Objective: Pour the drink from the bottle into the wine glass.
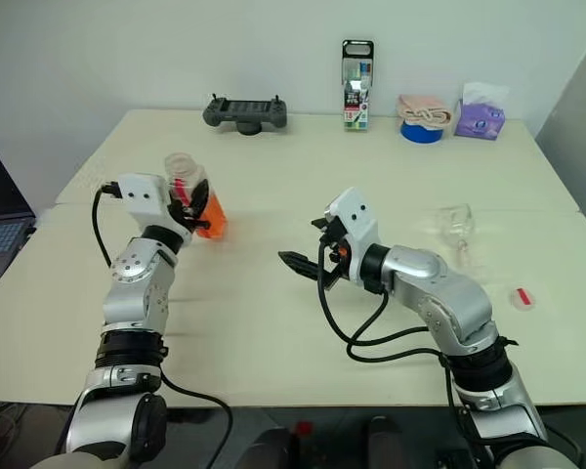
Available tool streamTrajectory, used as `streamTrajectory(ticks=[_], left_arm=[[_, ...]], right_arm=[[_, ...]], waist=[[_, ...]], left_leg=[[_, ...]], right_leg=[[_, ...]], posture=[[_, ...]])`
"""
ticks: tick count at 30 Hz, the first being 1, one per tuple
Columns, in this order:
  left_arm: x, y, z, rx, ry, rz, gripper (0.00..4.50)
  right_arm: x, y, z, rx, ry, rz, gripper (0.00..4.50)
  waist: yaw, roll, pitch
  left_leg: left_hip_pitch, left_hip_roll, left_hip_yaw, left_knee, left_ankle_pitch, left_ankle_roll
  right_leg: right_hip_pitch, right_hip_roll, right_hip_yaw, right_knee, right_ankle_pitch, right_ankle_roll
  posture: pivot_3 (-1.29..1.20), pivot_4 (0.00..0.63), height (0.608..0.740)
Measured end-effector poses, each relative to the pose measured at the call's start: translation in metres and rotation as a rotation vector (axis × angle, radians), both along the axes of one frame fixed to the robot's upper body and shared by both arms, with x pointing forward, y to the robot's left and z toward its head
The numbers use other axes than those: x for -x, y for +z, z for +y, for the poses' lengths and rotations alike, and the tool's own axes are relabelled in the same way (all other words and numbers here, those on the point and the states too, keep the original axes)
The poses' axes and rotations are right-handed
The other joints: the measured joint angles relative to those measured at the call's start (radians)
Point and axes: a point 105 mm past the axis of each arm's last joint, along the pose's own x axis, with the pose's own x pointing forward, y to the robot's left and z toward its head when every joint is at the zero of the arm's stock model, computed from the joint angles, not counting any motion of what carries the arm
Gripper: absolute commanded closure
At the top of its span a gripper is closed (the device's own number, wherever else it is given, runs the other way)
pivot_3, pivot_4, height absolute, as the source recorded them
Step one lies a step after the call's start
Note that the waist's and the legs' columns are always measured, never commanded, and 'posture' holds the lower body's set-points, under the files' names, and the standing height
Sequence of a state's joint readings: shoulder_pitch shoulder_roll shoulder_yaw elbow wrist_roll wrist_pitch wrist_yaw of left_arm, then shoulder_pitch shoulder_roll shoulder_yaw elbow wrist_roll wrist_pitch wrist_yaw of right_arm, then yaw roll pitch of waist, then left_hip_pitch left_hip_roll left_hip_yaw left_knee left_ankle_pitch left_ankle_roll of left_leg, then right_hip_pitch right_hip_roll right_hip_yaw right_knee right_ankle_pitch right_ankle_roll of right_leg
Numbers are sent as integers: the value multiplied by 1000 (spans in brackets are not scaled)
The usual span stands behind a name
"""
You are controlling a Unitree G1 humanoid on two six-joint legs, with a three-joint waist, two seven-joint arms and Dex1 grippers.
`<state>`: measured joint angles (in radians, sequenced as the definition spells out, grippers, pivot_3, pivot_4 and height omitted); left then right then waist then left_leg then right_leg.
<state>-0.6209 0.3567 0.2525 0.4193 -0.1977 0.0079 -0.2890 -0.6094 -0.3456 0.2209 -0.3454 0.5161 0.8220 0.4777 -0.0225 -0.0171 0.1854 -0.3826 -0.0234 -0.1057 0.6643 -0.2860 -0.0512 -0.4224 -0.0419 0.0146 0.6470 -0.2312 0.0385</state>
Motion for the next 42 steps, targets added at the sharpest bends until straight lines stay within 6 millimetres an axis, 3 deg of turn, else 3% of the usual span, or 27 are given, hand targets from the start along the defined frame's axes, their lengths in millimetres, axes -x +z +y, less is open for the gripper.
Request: streamTrajectory(ticks=[3, 8, 15, 25, 34, 39, 42], left_arm=[[0, -10, 2, 3, -2, 31, 2836], [2, -13, 4, 0, 2, 27, 1189], [9, -33, 8, -5, 8, 71, 193], [19, -45, 11, -15, 12, 105, 193], [51, -58, 11, -13, 28, 151, 193], [73, -68, 9, -4, 16, 197, 193], [83, -69, -8, -6, -95, 226, 193]], right_arm=[[0, 0, 0, 7, 0, -6, 0], [0, -4, -1, 15, -3, -2, 0], [0, -6, -1, 25, -7, -1, 0], [-3, -8, -4, 34, -13, -4, 0], [-5, -10, -12, 54, -22, -1, 0], [-9, -8, -28, 64, -56, -4, 0], [-11, 0, -47, 51, -104, 11, 0]], waist=[[-2, 0, 0], [-5, 0, 0], [-6, 0, 0], [-7, 0, 0], [-7, 0, 0], [-6, 0, 0], [-3, 0, 0]], left_leg=[[0, 0, 0, 0, 0, 0], [1, 1, 1, 0, -1, 2], [2, 1, 1, 0, -1, 2], [4, 1, 1, 1, -1, 1], [5, 1, 1, 1, 0, 1], [6, 1, 1, 1, 0, 1], [6, 1, 1, 1, 0, 1]], right_leg=[[0, 0, -1, 1, 0, 0], [0, 1, -1, 3, 0, 0], [0, 1, -1, 5, 0, -1], [0, 1, -1, 10, 0, 0], [0, 1, 0, 12, 0, -1], [1, 1, 0, 12, 0, -1], [1, 1, 0, 12, 0, -1]], posture=[[0, 150, 740], [0, 150, 740], [0, 150, 740], [0, 150, 740], [0, 150, 740], [0, 150, 740], [0, 150, 740]])
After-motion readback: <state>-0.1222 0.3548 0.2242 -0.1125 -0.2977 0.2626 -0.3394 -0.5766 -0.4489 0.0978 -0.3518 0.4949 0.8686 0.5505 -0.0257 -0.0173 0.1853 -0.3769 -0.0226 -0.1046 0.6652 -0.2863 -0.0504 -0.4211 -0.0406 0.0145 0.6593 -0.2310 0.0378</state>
